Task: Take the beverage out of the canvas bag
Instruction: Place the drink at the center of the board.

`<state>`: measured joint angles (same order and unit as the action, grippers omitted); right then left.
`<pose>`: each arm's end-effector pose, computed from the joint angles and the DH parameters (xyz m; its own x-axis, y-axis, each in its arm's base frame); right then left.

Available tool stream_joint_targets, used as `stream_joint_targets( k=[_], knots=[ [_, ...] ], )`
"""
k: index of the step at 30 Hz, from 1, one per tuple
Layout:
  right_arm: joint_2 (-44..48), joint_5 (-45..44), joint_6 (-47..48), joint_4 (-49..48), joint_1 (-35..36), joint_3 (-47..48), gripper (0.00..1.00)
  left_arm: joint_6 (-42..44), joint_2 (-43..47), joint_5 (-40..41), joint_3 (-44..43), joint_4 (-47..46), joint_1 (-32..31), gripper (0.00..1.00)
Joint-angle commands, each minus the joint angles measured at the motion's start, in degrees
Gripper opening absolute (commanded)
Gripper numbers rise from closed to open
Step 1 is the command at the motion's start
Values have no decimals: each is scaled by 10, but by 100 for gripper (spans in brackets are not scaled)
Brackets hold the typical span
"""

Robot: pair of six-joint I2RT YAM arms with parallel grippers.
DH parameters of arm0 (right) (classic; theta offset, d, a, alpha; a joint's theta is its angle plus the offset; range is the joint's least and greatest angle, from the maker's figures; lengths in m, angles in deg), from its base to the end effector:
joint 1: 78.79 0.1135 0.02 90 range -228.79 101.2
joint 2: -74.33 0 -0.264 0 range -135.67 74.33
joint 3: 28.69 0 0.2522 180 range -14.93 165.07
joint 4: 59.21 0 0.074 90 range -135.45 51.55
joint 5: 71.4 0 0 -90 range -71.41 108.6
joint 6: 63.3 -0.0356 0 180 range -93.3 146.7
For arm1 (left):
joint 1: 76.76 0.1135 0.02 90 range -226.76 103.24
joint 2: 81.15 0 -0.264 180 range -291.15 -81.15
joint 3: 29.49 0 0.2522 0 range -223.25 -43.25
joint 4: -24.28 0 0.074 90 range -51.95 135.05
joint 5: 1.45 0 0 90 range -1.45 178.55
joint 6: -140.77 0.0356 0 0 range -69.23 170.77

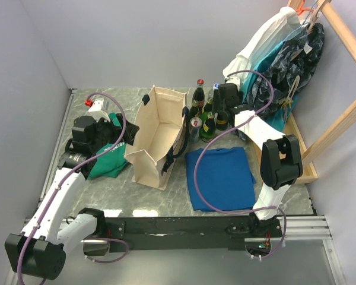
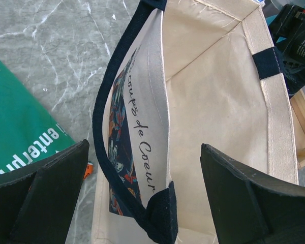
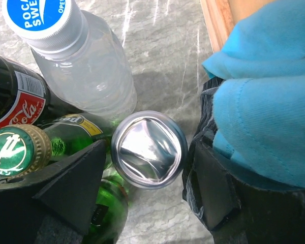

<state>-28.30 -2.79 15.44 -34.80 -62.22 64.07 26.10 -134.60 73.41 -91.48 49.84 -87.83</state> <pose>0.4012 0.1058 0.2675 -0.5249 0.0335 -0.8505 0.1283 0.9909 -0.0401 0.2100 -0.0506 0.3313 -0.4407 -0.3243 -0.8370 0.2712 0.8407 -0.4686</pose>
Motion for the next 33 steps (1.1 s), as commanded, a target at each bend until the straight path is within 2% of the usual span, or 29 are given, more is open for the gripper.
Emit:
stream_joint_targets(
  k=[1, 18, 33],
  knots=[
    [52, -19, 0, -13, -3, -5, 78, 9, 5, 0, -6, -15, -4, 96],
    [103, -6, 7, 5, -2, -10, 80, 9, 13, 5, -6, -13, -7, 96],
    [164, 94, 20, 41, 1, -9, 82, 2, 37, 31, 1, -23, -9, 96]
  ],
)
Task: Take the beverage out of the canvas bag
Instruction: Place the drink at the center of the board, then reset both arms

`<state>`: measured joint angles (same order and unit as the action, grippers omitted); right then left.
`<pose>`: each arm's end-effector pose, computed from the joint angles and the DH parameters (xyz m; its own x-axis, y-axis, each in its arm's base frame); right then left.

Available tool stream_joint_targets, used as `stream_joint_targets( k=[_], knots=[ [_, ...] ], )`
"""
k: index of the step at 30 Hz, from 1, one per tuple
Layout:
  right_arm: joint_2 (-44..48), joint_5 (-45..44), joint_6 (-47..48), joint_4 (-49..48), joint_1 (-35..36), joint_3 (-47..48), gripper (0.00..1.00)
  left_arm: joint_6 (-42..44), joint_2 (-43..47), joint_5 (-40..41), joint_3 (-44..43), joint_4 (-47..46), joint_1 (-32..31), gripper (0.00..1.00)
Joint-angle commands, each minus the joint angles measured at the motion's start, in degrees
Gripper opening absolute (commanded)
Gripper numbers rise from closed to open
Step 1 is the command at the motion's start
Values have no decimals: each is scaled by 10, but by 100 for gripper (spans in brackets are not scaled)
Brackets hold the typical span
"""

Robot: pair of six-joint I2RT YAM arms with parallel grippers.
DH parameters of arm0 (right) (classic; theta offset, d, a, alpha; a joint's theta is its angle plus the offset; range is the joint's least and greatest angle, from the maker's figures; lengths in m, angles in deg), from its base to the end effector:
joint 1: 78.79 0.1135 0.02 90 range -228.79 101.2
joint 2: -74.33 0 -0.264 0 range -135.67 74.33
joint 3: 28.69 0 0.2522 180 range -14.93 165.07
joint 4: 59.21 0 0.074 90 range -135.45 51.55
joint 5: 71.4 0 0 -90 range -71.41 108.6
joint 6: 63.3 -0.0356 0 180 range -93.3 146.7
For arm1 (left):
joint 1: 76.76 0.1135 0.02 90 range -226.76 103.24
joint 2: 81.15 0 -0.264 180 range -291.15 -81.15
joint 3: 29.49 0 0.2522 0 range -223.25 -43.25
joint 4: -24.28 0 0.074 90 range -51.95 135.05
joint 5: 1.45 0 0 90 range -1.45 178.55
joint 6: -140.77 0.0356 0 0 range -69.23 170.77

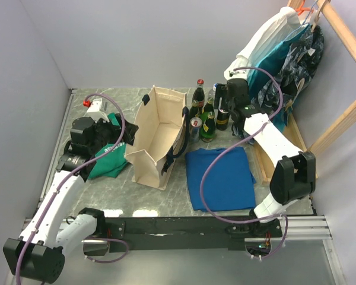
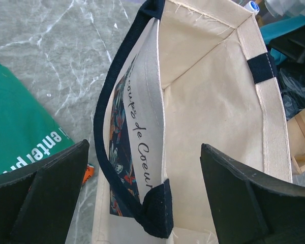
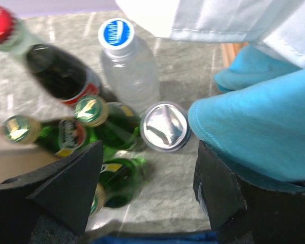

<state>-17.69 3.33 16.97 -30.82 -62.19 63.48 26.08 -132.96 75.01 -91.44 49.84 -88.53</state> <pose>0.3639 0.0987 0.3267 -0.4559 0.0342 -0.8894 0.0241 0.9994 0.0261 0.2036 -0.0509 0.3365 -0.4116 -0.3291 -0.8499 0.2722 0.8456 -0.4592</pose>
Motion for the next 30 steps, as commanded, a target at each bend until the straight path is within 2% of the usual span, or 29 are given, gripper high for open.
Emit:
stream_joint_targets(
  k=[1, 10, 19, 23, 24, 27, 30],
  knots=[
    [73, 41, 5, 0, 2, -8, 82, 2, 26, 17, 0, -23, -2, 96],
    [117, 117, 18, 25, 18, -9, 83, -12, 48, 20, -8, -16, -3, 96],
    [166, 135, 35, 42, 53, -35, 84, -19, 92, 51, 9, -31, -3, 96],
    [190, 92, 54, 65, 95, -51, 84, -24, 111, 83, 12, -21, -2, 96],
    [197, 49, 56, 66, 117, -57, 84, -22, 115, 88, 12, -19, -3, 96],
    [231, -1, 57, 59, 158, -94, 84, -13, 122, 88, 8, -5, -2, 96],
    [275, -7, 42, 44, 171, -136, 84, -8, 118, 87, 5, 2, -2, 96]
  ],
)
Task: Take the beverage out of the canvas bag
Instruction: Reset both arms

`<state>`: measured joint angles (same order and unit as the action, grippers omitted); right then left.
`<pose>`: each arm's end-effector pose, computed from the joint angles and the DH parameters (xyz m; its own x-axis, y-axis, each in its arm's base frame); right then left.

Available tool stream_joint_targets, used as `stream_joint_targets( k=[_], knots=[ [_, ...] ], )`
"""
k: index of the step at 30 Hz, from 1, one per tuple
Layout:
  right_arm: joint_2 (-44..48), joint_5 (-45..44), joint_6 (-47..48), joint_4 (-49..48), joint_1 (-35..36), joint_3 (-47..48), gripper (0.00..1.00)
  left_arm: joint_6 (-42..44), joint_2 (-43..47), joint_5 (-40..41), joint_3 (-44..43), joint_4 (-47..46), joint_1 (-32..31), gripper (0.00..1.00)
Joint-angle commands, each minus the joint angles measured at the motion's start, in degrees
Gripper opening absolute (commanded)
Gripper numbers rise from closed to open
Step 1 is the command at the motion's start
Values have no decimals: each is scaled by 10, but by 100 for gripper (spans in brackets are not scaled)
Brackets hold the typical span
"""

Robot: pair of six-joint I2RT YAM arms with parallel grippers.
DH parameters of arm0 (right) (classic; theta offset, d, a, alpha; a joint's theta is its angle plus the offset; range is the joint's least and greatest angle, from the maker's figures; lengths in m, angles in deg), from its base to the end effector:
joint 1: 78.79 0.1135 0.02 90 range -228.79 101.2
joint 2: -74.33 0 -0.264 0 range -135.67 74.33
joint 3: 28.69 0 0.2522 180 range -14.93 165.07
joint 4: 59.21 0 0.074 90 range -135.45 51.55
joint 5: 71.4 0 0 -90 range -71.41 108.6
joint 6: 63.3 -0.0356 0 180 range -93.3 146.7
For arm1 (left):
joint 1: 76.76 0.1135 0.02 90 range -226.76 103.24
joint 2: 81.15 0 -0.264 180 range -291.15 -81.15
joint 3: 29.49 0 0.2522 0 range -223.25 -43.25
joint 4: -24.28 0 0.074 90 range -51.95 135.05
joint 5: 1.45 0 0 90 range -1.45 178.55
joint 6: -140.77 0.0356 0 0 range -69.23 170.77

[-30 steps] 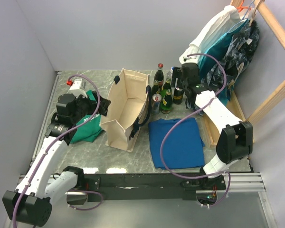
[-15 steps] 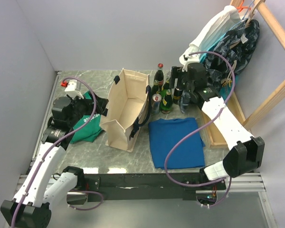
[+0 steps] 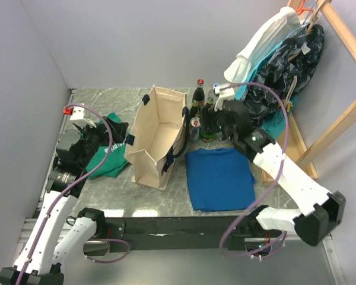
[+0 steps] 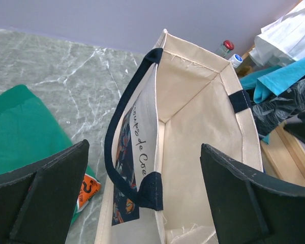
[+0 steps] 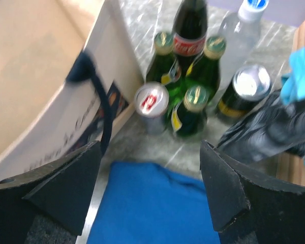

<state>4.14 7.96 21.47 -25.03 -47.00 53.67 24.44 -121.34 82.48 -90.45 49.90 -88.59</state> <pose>0.2398 0.1409 0.3742 -0.3512 -0.1122 -0.9296 -0.3417 0.9397 0.0156 0.1589 -0.0371 0.3641 -0.2103 -0.4066 -0.8891 0.2384 0.8606 -0.4500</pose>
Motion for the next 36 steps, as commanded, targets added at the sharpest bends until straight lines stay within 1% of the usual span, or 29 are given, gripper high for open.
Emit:
stream_joint_targets(
  k=[1, 3, 6, 10, 14, 18, 26, 30, 36],
  knots=[
    [80, -58, -10, -20, 24, -50, 85, 10, -3, 7, -5, 3, -1, 96],
    [106, -66, -15, -28, 26, -82, 85, 20, -11, 4, -17, 22, -1, 96],
    [156, -100, -28, -43, 27, -117, 86, 36, -24, 14, -37, 50, -1, 96],
    [208, -124, -41, -72, 27, -155, 88, 50, -20, 47, -35, 71, -2, 96],
    [214, -195, -57, -68, 26, -176, 89, 57, -19, 58, -28, 67, -1, 96],
    [208, -242, -78, -43, 27, -180, 89, 58, -32, 52, -32, 70, 0, 96],
    [255, -263, -116, -32, 26, -215, 89, 57, -20, 59, -23, 75, 2, 97],
    [281, -293, -130, -25, 26, -225, 89, 54, -12, 59, -18, 74, 4, 96],
    [310, -307, -152, -5, 27, -238, 89, 55, -12, 42, -18, 73, 6, 96]
  ],
)
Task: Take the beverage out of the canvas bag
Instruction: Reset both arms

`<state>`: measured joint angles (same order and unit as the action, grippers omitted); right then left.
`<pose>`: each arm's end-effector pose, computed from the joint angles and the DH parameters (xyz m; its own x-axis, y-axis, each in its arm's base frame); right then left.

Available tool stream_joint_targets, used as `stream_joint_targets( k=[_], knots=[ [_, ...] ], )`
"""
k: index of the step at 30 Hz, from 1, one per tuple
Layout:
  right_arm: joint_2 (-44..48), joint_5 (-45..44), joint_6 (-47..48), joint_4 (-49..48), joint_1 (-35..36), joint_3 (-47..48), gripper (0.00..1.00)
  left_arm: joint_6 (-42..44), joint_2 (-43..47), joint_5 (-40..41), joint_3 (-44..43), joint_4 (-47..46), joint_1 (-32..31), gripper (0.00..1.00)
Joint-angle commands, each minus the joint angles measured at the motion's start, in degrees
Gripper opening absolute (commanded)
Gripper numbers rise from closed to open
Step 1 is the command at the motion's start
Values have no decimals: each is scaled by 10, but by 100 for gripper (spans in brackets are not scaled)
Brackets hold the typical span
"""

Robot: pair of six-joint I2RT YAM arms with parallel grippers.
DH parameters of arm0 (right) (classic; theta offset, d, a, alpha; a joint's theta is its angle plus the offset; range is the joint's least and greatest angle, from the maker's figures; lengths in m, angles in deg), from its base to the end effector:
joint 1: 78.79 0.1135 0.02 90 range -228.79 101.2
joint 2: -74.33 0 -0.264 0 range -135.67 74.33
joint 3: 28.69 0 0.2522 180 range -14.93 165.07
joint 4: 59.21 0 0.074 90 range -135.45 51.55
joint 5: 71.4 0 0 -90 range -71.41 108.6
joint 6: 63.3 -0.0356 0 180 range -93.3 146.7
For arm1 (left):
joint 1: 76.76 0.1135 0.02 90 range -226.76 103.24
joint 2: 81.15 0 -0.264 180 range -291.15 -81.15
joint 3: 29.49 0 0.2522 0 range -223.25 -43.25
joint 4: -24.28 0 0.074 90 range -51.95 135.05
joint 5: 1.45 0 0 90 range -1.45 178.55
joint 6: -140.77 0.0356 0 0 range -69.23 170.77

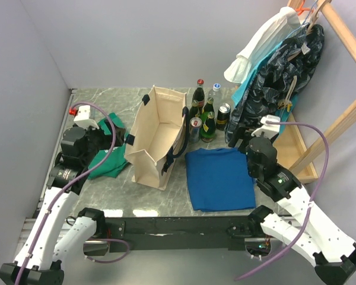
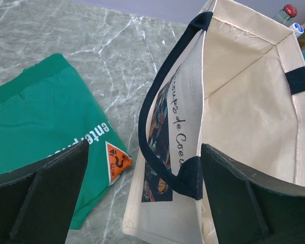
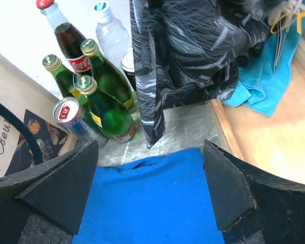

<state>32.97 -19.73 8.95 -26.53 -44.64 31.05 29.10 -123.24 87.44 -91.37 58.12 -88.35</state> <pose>0.1448 0.0715 0.3423 -0.1773 0.1687 -0.9696 0.1166 0.9819 0.1495 0.1641 -0.0344 0.3492 -0.3020 -0.3149 -0.8998 0.1160 0.9247 -0.3626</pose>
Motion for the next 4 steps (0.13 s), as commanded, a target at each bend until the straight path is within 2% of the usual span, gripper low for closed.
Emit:
stream_joint_targets(
  k=[1, 4],
  knots=[
    [25, -32, -37, 19, 2, -14, 89, 9, 8, -11, -7, -10, 3, 96],
    [45, -46, -50, 27, 2, -28, 90, 4, 11, -2, -8, -8, 5, 96]
  ],
)
